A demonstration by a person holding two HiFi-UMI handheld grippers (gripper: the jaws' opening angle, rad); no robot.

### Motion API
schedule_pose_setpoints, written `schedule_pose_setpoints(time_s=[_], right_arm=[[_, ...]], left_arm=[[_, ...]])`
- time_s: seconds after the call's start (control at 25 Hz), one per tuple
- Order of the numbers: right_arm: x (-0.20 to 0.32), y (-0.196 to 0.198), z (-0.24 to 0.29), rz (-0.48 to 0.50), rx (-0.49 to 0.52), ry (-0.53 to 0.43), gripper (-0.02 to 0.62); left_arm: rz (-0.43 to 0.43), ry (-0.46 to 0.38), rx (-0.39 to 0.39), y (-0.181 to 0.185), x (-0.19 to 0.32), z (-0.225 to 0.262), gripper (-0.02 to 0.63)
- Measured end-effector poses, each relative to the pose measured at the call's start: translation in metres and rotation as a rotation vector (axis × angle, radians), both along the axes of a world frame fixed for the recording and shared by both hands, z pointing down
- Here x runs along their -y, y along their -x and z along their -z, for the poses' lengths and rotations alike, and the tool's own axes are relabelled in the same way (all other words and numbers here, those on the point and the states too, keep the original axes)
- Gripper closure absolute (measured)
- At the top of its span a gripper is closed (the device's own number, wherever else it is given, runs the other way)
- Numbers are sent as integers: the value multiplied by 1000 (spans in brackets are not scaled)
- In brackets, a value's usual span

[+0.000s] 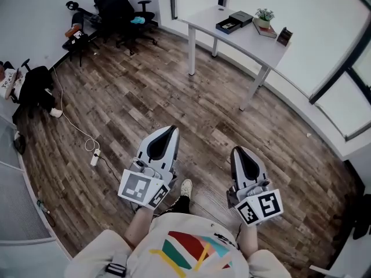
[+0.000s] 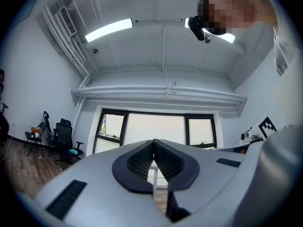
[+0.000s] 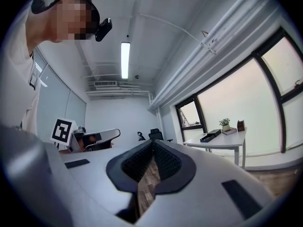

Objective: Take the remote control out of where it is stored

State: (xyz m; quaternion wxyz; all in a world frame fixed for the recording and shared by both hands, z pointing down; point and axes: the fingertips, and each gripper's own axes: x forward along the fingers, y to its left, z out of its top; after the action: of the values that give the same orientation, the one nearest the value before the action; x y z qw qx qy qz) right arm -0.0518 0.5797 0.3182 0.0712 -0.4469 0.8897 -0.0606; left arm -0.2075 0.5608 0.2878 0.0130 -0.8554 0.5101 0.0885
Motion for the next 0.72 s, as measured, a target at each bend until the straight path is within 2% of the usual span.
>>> schedule_pose_setpoints(time_s=[0.28, 0.48, 0.72], right_arm=[[92, 21, -5, -39, -74, 7, 594], [143, 12, -18, -49, -45, 73, 594], [225, 13, -17, -23, -68, 47, 594]], left_arm=[[-13, -22, -13, 30, 96, 9, 595], [-35, 34, 3, 21, 152, -7, 596], [-54, 60, 25, 6, 224, -19, 595]])
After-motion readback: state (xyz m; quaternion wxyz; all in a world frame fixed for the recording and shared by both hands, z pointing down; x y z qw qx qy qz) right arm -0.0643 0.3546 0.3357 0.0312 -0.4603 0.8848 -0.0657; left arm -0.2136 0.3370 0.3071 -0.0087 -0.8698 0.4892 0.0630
